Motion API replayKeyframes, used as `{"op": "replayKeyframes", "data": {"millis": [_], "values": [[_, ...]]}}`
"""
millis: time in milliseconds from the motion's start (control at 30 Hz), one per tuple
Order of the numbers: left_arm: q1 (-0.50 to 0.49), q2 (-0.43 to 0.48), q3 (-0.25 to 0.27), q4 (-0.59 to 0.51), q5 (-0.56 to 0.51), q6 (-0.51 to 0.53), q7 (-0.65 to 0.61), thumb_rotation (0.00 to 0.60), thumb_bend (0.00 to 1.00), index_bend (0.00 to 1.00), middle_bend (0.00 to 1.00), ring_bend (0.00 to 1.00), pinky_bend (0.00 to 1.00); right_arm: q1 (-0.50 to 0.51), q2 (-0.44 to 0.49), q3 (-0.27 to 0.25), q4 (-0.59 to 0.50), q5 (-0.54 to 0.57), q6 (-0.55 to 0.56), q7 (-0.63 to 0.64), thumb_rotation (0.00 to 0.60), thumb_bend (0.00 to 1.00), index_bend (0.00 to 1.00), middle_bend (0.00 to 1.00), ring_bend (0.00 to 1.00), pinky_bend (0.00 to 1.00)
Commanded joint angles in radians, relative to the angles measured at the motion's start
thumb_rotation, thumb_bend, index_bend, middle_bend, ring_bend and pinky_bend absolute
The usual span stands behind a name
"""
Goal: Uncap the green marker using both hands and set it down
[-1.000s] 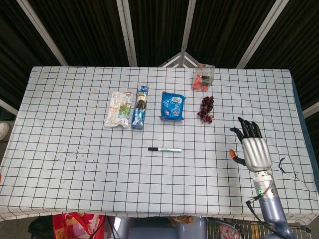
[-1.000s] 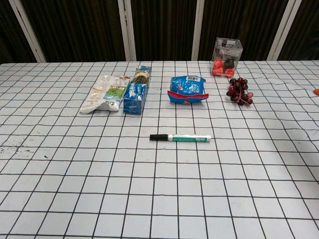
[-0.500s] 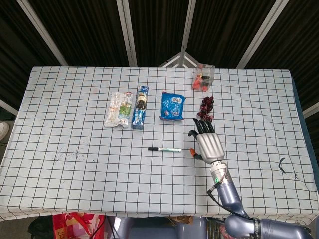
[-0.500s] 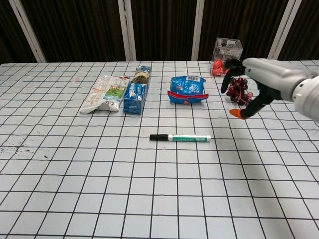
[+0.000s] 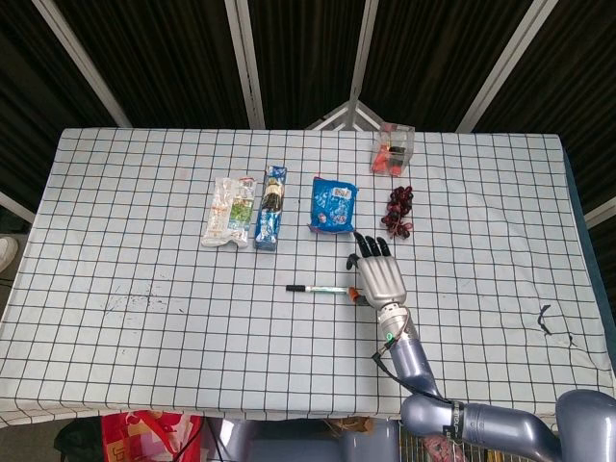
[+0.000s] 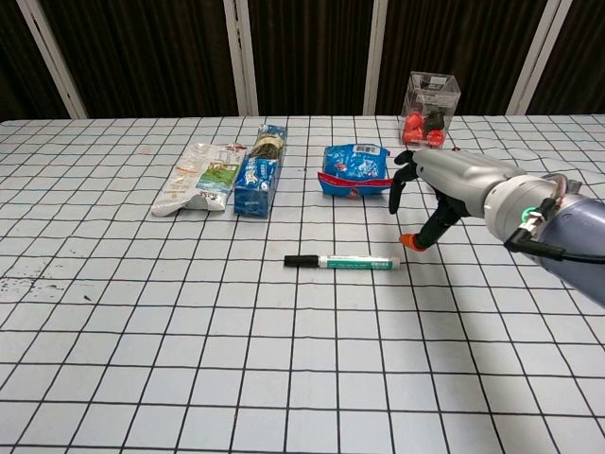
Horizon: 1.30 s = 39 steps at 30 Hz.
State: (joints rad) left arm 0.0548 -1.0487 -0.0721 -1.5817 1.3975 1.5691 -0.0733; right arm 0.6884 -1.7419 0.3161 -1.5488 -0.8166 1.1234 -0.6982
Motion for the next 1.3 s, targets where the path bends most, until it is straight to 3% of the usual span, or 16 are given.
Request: {"op": "replayKeyframes", "data": {"millis": [33, 1300], "values": [[-0.001, -0.001, 0.000, -0.001, 0.000, -0.002, 0.005, 0.600, 0.56, 0.06, 0.00, 0.00, 0.07, 0.012, -0.020, -0.003, 0.030, 0.016, -0.010, 0.015, 0.600, 0.33, 0.44, 0.03, 0.06, 0.05], [-0.015, -0.025, -0.004, 0.006, -0.027, -0.036, 0.037, 0.600, 0.56, 0.06, 0.00, 0.00, 0.07, 0.053, -0.110, -0.047, 0.175, 0.031, -0.062, 0.108, 0.600, 0.33, 0.45, 0.03, 0.05, 0.05]]}}
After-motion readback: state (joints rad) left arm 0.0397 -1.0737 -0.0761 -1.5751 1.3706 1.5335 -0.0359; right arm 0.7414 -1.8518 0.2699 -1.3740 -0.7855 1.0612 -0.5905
